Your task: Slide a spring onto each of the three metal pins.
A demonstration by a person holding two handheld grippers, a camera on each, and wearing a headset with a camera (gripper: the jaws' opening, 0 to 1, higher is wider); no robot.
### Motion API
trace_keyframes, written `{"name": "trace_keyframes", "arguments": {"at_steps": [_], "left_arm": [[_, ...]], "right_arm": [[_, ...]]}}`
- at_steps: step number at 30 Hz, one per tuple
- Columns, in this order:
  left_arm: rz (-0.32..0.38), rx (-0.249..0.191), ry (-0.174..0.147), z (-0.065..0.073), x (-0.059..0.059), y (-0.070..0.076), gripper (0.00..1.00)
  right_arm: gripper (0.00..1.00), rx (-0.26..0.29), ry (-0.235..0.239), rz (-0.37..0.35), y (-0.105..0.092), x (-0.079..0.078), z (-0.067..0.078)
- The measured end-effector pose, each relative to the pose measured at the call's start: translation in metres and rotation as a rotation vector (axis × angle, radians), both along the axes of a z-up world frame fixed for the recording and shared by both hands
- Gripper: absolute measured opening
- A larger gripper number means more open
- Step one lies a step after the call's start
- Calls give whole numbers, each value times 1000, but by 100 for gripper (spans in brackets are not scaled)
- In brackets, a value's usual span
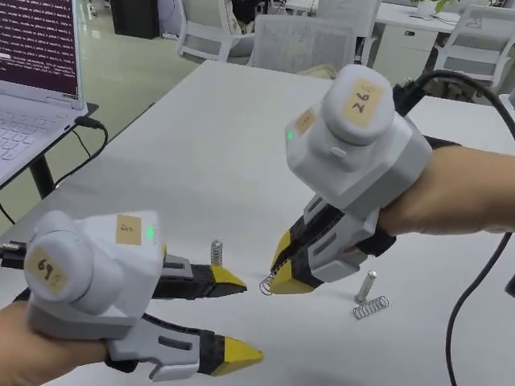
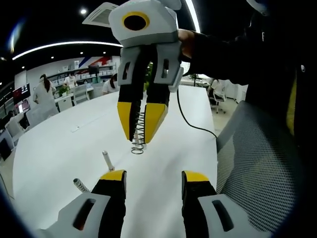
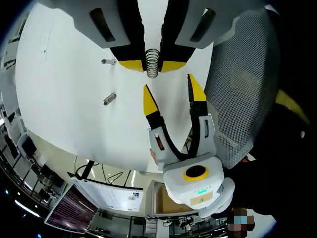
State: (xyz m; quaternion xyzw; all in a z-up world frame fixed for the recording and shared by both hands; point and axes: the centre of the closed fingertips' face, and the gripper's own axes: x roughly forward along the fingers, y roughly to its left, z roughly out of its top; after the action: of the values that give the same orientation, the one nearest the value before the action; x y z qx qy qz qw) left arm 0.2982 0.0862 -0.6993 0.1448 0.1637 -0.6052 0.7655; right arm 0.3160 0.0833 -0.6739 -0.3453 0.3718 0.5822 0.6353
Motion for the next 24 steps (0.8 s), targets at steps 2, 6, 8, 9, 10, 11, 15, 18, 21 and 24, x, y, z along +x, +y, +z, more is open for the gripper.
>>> {"name": "trace_keyframes", "arguments": {"at_steps": [2, 6, 8, 9, 10, 11, 15, 18, 21, 24], "left_arm": [[8, -5, 14, -1, 0, 1, 43], [24, -18, 32, 0, -1, 5, 49], [32, -28, 44, 1, -1, 5, 53], [39, -34, 50, 1, -1, 6, 55], [43, -37, 54, 1, 0, 6, 56], [44, -37, 54, 1, -1, 7, 56], [55, -46, 54, 1, -1, 10, 58], [66, -56, 60, 2, -1, 12, 60], [74, -61, 67, 2, -1, 14, 63], [84, -63, 61, 1, -1, 17, 63]], "right_arm": [[8, -2, -5, -6, -2, 2, 0], [8, -16, -15, -15, -7, 8, 1], [8, -18, -15, -19, -9, 9, 1], [8, -19, -16, -22, -10, 10, 1], [8, -21, -17, -23, -10, 11, 1], [8, -25, -19, -24, -11, 12, 1], [9, -40, -26, -25, -15, 16, 2], [9, -47, -34, -30, -17, 22, 6], [9, -59, -46, -33, -20, 27, 8], [9, -72, -52, -35, -22, 33, 9]]}}
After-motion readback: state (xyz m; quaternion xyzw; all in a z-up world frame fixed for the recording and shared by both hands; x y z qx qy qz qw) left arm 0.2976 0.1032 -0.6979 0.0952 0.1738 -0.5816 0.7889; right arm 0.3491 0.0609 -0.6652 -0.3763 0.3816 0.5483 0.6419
